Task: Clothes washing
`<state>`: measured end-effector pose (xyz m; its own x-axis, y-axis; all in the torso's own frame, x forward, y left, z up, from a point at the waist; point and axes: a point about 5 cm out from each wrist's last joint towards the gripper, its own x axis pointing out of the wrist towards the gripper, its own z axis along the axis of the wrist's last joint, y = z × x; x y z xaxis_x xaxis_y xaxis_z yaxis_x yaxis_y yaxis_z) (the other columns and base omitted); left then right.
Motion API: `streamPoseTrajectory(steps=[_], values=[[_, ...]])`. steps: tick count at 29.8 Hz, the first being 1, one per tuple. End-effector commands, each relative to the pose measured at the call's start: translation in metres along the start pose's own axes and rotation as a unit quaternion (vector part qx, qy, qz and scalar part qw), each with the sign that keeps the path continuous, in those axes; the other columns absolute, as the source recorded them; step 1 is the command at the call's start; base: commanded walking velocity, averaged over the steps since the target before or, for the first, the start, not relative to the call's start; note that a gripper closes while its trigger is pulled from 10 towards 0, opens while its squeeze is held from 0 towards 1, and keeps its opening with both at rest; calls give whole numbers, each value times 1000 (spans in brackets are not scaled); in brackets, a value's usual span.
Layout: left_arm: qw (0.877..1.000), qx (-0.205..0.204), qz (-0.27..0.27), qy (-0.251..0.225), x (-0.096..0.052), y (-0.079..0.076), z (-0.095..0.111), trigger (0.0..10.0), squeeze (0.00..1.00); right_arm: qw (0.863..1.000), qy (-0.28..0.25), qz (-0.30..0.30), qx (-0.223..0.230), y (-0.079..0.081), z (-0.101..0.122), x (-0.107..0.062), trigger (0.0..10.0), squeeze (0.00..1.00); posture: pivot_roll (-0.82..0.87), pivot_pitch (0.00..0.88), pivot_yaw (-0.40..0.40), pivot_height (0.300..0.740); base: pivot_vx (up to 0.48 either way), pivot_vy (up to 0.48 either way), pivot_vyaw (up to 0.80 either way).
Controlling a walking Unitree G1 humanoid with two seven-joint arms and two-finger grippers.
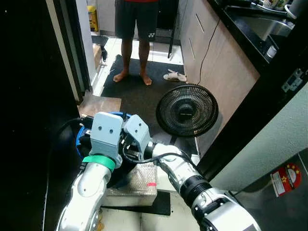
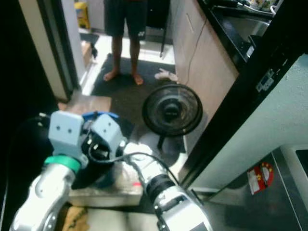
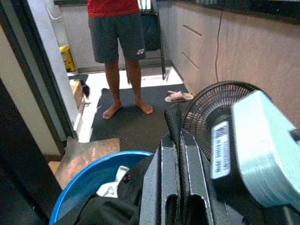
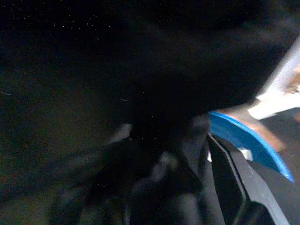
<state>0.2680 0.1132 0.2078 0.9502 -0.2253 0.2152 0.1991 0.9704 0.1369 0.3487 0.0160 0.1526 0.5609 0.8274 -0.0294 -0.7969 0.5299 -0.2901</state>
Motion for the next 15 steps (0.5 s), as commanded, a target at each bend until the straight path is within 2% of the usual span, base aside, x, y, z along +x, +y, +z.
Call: streamPoseTrajectory(steps=[1, 5, 6, 7, 15], values=[[1000, -3, -13, -6, 0, -6, 2, 10000, 0, 1000, 13, 2, -6, 14, -1, 9, 4980, 0, 89, 102, -56, 740, 0, 0, 0], [1000, -2, -12, -5, -1, -6, 2, 10000, 0, 1000, 16, -20, -6, 5, 0, 6, 2000, 0, 93, 102, -57, 740, 0, 0, 0], [1000, -2, -12, -5, -1, -6, 2, 10000, 0, 1000, 16, -20, -6, 5, 0, 6, 2000, 0, 93, 102, -57, 740, 0, 0, 0], [1000, -2, -12, -5, -1, -6, 2, 10000, 0, 1000, 15, -20, -5, 4, 0, 6, 0, 0, 95, 103, -57, 740, 0, 0, 0], [1000, -2, -11, -4, -2, -5, 2, 10000, 0, 1000, 6, -24, -4, 6, 1, 7, 0, 0, 96, 108, -56, 740, 0, 0, 0]])
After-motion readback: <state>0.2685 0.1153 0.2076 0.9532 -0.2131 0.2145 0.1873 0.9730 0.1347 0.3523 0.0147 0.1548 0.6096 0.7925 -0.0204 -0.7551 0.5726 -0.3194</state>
